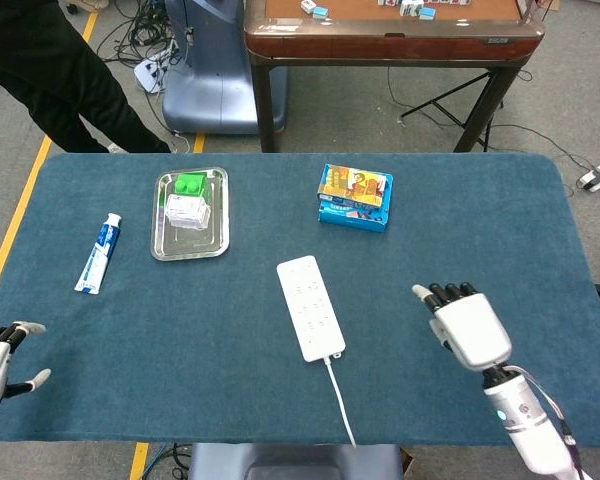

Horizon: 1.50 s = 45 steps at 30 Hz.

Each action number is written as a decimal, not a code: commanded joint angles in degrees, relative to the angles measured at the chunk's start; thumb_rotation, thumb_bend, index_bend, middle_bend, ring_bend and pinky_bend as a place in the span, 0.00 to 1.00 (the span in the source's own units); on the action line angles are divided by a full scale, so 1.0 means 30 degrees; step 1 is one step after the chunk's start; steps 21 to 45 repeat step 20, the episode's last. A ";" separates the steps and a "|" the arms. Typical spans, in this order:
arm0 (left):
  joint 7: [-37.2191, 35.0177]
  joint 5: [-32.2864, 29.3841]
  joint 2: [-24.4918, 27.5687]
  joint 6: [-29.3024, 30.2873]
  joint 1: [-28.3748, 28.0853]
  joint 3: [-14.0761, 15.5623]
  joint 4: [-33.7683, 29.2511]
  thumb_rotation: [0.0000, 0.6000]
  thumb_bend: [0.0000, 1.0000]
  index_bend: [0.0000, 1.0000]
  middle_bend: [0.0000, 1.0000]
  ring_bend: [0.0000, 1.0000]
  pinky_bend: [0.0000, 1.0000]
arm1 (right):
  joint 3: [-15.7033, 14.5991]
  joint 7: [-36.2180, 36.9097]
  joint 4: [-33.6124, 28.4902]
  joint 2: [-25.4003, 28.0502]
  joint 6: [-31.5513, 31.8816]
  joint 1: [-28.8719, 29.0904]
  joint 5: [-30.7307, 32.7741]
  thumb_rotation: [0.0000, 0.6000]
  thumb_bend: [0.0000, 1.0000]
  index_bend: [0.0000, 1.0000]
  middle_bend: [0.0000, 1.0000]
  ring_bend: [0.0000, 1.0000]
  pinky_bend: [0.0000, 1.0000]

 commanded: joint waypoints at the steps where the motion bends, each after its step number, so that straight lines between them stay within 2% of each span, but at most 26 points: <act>1: -0.0464 0.0520 0.0199 0.0206 -0.0026 0.0172 -0.0064 1.00 0.05 0.39 0.36 0.36 0.55 | -0.0260 0.1639 0.1715 0.0193 0.2092 -0.2127 0.0053 1.00 0.32 0.27 0.35 0.38 0.40; 7: -0.0343 0.0782 0.0175 0.0533 0.0016 0.0168 -0.0182 1.00 0.05 0.40 0.36 0.36 0.55 | 0.0566 0.3709 0.3730 -0.0616 0.4457 -0.4214 0.0656 1.00 0.32 0.27 0.35 0.38 0.39; 10: -0.0286 0.0733 0.0154 0.0420 -0.0048 0.0153 -0.0212 1.00 0.05 0.40 0.36 0.36 0.55 | 0.0952 0.5571 0.4395 -0.0624 0.4659 -0.4804 0.1065 1.00 0.32 0.27 0.35 0.38 0.39; 16: -0.0316 0.0681 0.0058 0.0035 -0.0238 0.0187 -0.0192 1.00 0.05 0.41 0.36 0.37 0.55 | 0.1338 0.7655 0.4586 0.0247 0.4332 -0.5232 0.0916 1.00 0.32 0.28 0.34 0.38 0.39; 20: -0.0315 0.0674 0.0001 -0.0062 -0.0285 0.0212 -0.0184 1.00 0.05 0.41 0.36 0.37 0.55 | 0.1495 0.8040 0.4609 0.0395 0.3759 -0.5235 0.1004 1.00 0.32 0.28 0.34 0.38 0.39; 45: -0.0315 0.0674 0.0001 -0.0062 -0.0285 0.0212 -0.0184 1.00 0.05 0.41 0.36 0.37 0.55 | 0.1495 0.8040 0.4609 0.0395 0.3759 -0.5235 0.1004 1.00 0.32 0.28 0.34 0.38 0.39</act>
